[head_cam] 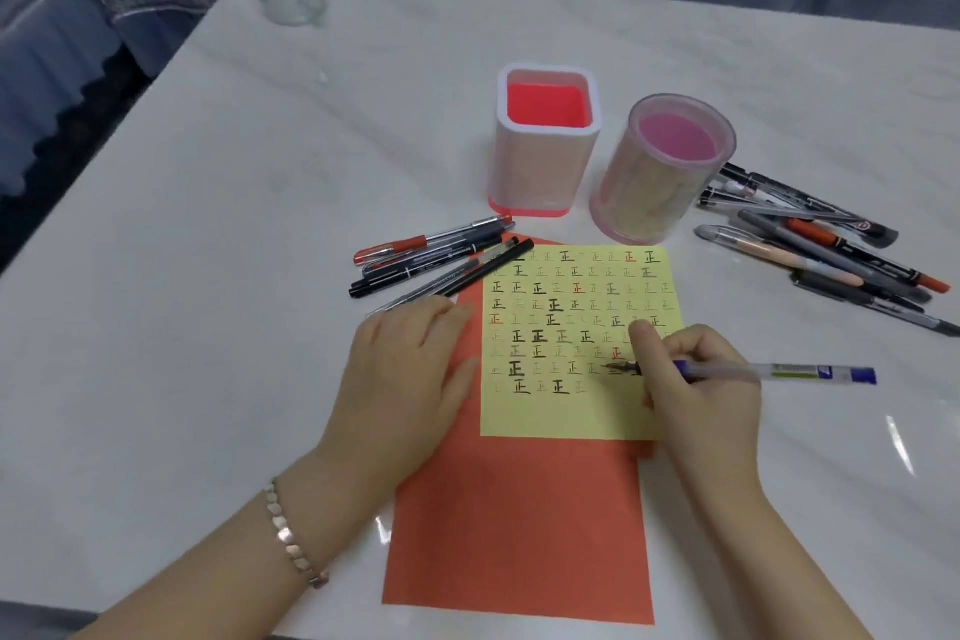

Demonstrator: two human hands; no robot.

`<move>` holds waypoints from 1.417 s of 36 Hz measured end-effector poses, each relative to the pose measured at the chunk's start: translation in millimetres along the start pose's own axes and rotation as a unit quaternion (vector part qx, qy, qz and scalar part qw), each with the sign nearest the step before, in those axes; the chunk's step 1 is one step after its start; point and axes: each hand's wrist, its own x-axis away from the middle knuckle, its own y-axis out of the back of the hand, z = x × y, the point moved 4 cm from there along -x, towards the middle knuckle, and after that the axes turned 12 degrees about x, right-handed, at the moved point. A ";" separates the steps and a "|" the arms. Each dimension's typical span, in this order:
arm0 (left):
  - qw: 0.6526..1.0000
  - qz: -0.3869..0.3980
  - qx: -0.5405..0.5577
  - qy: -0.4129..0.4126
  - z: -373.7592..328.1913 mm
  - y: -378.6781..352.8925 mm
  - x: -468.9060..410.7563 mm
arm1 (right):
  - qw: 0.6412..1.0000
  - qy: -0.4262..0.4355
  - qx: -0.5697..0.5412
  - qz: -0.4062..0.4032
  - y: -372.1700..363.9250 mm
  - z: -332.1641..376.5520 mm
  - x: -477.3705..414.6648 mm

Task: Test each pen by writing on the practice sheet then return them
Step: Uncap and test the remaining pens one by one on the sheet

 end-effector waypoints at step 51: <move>0.886 0.205 0.397 0.125 -88.9 -0.4 -16.2 | 0.980 0.028 -0.125 0.155 26.4 35.8 8.5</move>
